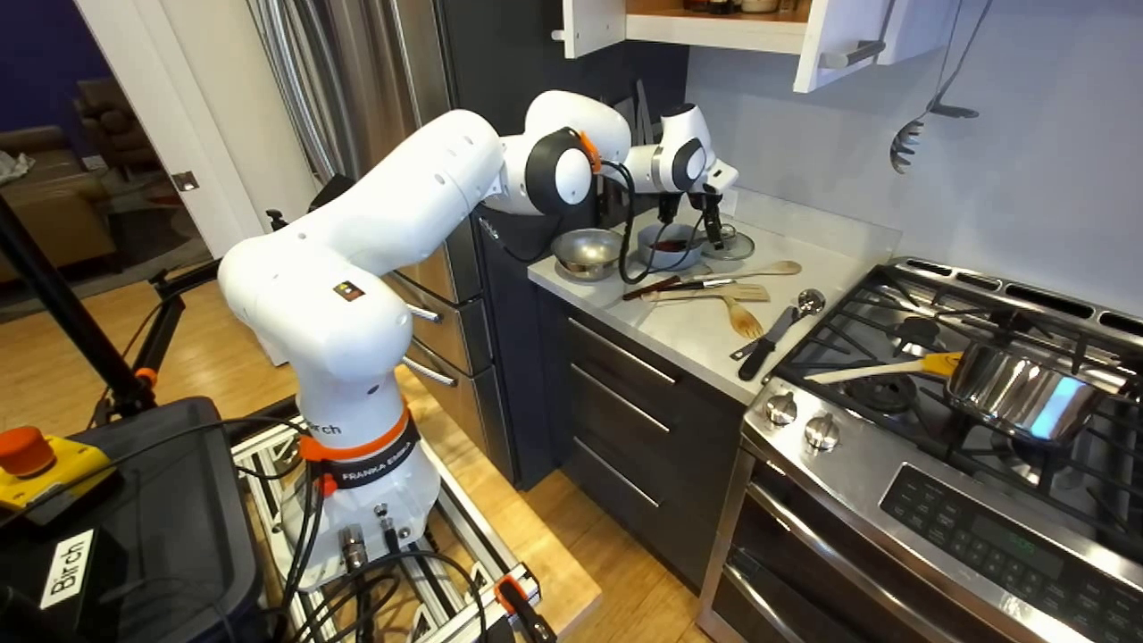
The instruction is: Move the scissors to the silver bowl
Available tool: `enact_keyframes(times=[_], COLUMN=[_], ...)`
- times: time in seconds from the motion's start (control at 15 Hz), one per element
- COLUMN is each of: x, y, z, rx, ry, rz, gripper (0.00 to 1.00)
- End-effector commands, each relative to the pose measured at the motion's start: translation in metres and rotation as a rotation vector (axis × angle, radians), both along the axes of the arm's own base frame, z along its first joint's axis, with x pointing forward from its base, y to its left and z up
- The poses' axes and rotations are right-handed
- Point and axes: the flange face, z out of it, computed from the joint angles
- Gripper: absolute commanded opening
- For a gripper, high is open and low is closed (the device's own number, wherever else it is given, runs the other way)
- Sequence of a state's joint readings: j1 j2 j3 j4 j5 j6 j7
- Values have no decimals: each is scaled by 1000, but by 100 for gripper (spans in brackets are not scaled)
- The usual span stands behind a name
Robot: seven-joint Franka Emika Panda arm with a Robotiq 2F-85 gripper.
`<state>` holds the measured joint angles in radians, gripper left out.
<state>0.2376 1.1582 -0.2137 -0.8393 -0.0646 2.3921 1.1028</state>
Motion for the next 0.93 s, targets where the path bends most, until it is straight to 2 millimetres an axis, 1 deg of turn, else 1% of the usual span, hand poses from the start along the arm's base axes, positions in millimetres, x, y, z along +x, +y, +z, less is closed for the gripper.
enact_keyframes(times=[0.0,0.13,0.47,0.53,0.6,0.67,0.73,0.8,0.87], x=[3,6,8,9,9,10,11,11,12], y=[2,3,2,2,2,2,1,2,3], z=[-7,-11,-35,-38,-40,-41,-41,-42,-40], rx=[-18,26,96,101,113,118,119,122,124], ry=[-41,-80,-140,-163,-175,-189,-203,-213,-225], rz=[-38,-79,-154,-160,-162,-160,-155,-149,-141], gripper=[96,100,100,98,74,73,70,63,53])
